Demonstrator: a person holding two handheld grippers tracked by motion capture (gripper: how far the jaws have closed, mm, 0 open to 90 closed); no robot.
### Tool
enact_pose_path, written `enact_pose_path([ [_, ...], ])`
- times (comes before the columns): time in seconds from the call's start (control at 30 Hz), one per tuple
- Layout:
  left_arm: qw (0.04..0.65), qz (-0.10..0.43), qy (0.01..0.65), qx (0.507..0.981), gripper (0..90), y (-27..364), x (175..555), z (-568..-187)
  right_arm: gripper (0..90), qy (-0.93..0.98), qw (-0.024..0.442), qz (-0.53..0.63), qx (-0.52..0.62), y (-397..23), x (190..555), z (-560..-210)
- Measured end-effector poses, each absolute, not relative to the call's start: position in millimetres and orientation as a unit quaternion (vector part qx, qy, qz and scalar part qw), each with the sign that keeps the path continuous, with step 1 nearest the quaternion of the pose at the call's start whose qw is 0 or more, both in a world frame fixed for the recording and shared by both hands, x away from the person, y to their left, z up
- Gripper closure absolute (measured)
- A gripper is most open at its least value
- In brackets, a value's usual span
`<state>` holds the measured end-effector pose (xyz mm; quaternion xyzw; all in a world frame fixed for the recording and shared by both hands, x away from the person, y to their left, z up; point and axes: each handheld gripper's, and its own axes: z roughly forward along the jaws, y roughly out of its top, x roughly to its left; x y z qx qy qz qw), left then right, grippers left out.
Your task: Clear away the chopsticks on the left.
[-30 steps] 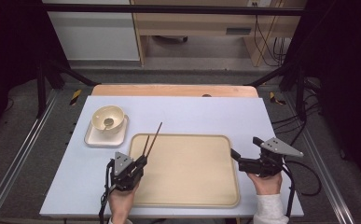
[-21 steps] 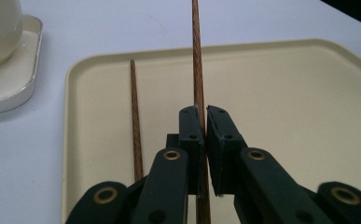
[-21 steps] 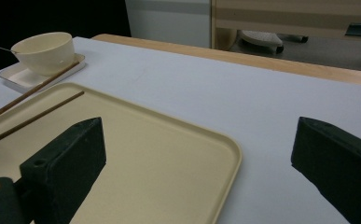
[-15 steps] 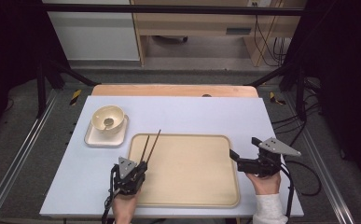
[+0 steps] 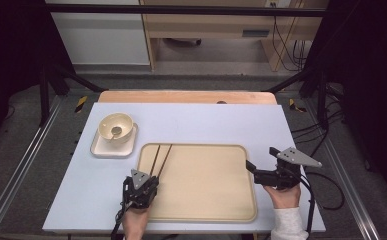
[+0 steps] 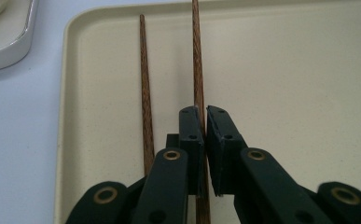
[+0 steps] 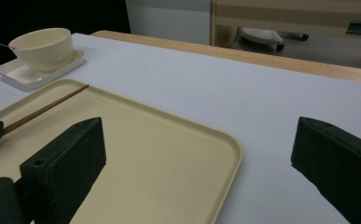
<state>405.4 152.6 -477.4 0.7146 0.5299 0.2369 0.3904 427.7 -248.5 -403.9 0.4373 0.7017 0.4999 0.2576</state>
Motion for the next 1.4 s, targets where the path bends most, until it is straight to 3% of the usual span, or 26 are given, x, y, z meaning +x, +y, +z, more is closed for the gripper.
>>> enact_pose_path([
  [0.83,0.345,0.234,0.533,0.737,83.8,148.7,413.0,-479.6,3.6,0.703,0.256,0.500,0.437,-248.3,427.6,-404.3],
  [1.27,0.399,0.229,0.499,0.735,79.4,154.0,413.2,-466.6,3.5,0.703,0.258,0.498,0.437,-248.8,428.2,-405.1],
  [1.4,0.411,0.232,0.471,0.746,84.8,156.1,416.9,-459.0,3.5,0.701,0.259,0.500,0.438,-249.1,428.1,-404.7],
])
